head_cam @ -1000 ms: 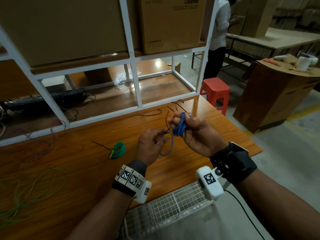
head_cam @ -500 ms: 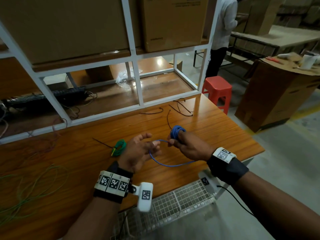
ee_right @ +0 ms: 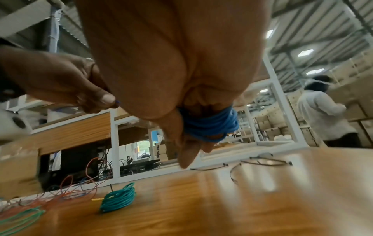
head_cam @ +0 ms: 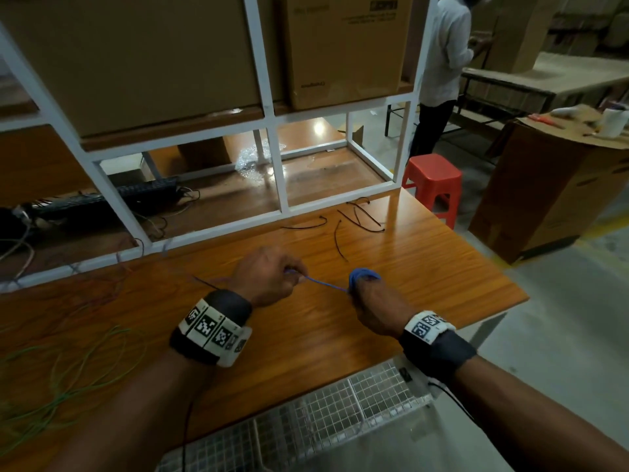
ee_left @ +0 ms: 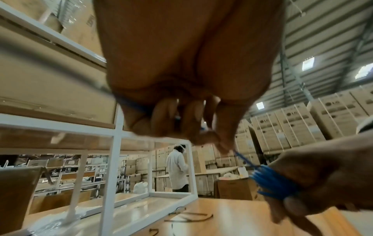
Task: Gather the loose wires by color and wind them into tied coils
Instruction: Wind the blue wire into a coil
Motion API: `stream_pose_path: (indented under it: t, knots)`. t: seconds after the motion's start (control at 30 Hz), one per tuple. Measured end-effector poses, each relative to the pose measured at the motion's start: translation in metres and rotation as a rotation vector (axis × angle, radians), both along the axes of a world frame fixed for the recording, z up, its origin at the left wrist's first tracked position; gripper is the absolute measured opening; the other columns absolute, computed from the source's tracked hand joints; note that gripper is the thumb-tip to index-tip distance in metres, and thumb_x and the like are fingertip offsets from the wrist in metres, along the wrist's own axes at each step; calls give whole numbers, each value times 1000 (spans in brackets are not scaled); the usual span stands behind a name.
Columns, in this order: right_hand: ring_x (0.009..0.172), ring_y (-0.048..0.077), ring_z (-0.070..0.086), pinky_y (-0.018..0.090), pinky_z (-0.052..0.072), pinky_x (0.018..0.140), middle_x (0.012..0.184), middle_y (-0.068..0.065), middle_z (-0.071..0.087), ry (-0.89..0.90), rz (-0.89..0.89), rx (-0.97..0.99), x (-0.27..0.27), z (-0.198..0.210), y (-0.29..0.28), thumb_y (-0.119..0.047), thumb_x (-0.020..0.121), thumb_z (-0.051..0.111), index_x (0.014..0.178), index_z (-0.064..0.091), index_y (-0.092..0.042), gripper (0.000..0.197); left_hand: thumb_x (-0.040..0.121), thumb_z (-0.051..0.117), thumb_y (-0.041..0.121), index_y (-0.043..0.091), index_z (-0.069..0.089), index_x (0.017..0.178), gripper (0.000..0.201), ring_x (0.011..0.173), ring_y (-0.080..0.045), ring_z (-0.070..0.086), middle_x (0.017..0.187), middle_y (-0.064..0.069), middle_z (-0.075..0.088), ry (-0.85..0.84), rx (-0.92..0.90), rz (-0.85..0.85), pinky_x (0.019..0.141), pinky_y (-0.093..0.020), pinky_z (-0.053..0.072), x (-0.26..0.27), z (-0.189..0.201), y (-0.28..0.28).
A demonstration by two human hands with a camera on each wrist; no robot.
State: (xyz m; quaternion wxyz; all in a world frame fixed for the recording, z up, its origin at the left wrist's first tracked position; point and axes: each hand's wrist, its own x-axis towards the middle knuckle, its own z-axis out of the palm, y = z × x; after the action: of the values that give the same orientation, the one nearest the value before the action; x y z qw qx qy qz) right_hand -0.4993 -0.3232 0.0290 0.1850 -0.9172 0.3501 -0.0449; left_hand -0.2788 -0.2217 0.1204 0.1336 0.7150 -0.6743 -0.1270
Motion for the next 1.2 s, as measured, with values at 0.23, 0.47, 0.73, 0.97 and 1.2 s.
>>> stream_pose_path:
  t: [0.23, 0.47, 0.73, 0.97, 1.2]
  knots:
    - [125, 32, 63, 46, 42, 114, 112, 11, 77, -287, 324, 1075, -13, 39, 37, -17, 108, 51, 110, 70, -12, 20, 81, 79, 29, 26, 79, 93, 13, 84, -7, 62, 92, 10, 71, 363, -206, -16, 73, -28, 54, 10, 10, -19]
    - [125, 27, 64, 34, 51, 109, 118, 21, 71, -976, 444, 1568, -6, 80, 53, -5, 102, 47, 118, 61, -1, 21, 91, 69, 5, 9, 77, 95, 11, 63, -7, 61, 77, -4, 72, 722, -191, -113, 55, -19, 47, -8, 9, -26]
    - [118, 28, 61, 32, 53, 100, 127, 18, 71, -1366, -52, 1119, 10, 101, 24, -15, 109, 44, 118, 62, -6, 22, 98, 62, 23, 12, 75, 97, 17, 59, -7, 53, 65, 9, 61, 791, -127, -60, 55, -22, 43, -58, -26, -13]
    - [128, 29, 57, 53, 38, 118, 136, 17, 63, -1103, -301, 796, 3, 75, 3, -19, 109, 49, 97, 81, -27, 35, 102, 54, 22, 20, 71, 110, 19, 70, 2, 62, 78, 9, 70, 483, 29, -70, 67, -21, 46, -55, -19, 3]
    - [89, 15, 63, 34, 53, 90, 104, 5, 69, -124, 48, 511, -2, 64, 13, -38, 106, 52, 113, 69, -18, 27, 89, 71, 31, 29, 74, 95, 7, 88, 1, 60, 94, 15, 69, 193, -47, -17, 75, -25, 52, -21, 2, 11]
